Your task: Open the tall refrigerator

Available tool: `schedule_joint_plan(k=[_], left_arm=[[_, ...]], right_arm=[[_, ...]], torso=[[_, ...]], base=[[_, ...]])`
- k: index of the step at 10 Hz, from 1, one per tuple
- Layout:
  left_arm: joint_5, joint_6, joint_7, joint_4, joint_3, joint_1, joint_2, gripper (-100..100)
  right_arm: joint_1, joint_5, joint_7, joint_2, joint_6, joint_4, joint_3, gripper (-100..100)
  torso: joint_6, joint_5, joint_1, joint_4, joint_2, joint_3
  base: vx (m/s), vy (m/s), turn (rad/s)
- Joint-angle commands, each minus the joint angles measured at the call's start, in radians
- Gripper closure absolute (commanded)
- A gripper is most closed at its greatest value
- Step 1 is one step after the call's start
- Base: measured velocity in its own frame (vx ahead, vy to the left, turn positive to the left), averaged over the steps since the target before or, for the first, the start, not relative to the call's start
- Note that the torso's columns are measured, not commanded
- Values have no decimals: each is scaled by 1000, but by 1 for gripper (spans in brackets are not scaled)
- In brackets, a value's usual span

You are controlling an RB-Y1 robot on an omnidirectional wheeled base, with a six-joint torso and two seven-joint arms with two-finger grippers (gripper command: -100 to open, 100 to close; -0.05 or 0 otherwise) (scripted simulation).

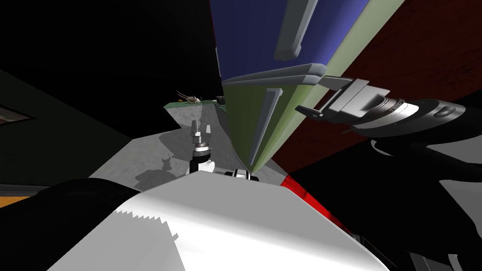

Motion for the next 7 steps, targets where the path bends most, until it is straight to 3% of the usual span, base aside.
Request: schedule_joint_plan(k=[1,7], left_arm=[[0,0,0,0,0,0,0,0],[0,0,0,0,0,0,0,0]], right_arm=[[-27,40,14,-71,-19,21,-31,-100],[-95,135,42,-232,-58,67,-105,-100]], torso=[[0,0,1,0,-1,-1],[-5,6,9,-2,-5,-5]], base=[[50,55,-65],[35,42,-57]])
